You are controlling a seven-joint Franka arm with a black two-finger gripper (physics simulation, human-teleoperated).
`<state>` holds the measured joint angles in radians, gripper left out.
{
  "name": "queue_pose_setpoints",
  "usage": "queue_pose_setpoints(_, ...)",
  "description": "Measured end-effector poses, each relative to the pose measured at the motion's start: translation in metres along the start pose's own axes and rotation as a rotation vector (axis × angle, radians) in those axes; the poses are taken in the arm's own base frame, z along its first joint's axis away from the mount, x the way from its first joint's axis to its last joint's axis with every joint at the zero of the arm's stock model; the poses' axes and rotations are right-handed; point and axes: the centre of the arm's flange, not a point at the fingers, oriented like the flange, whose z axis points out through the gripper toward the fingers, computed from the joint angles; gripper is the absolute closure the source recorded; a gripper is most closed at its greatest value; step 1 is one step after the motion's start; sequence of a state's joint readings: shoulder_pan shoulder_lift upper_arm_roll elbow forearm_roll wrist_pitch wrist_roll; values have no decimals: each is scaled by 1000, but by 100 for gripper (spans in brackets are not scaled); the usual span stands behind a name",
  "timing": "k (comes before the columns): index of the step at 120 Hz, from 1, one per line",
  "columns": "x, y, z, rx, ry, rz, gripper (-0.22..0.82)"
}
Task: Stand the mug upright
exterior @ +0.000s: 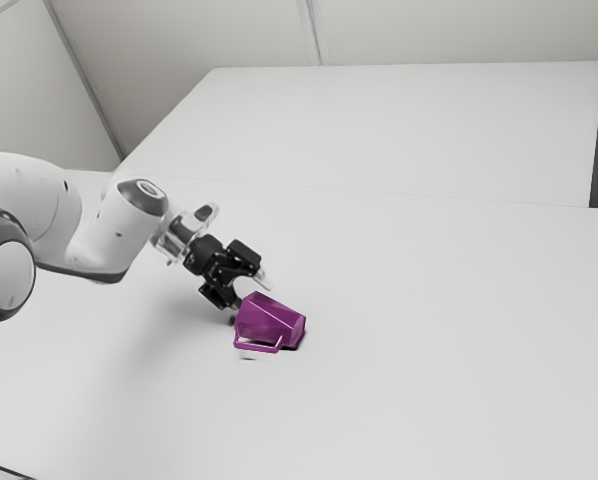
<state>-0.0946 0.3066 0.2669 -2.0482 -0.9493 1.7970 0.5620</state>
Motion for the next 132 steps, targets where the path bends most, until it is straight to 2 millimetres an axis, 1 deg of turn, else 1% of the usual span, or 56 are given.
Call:
queue_pose_setpoints(23,-2,1,9,-7,-6,-8,31)
queue_pose_setpoints(38,-3,0,10,-12,-3,-14,52)
queue_pose_setpoints(46,-3,1,10,-12,-2,-15,59)
queue_pose_setpoints(62,-4,5,8,-19,4,-9,66)
queue_pose_setpoints(85,-4,15,4,-54,24,6,74)
queue_pose_setpoints(109,-6,26,-2,-73,38,30,76)
queue_pose_setpoints(121,-7,34,-10,-68,57,50,77)
queue_pose_setpoints(125,-7,38,-16,-58,72,60,77)
queue_pose_setpoints(132,-10,50,-31,-21,109,89,77)
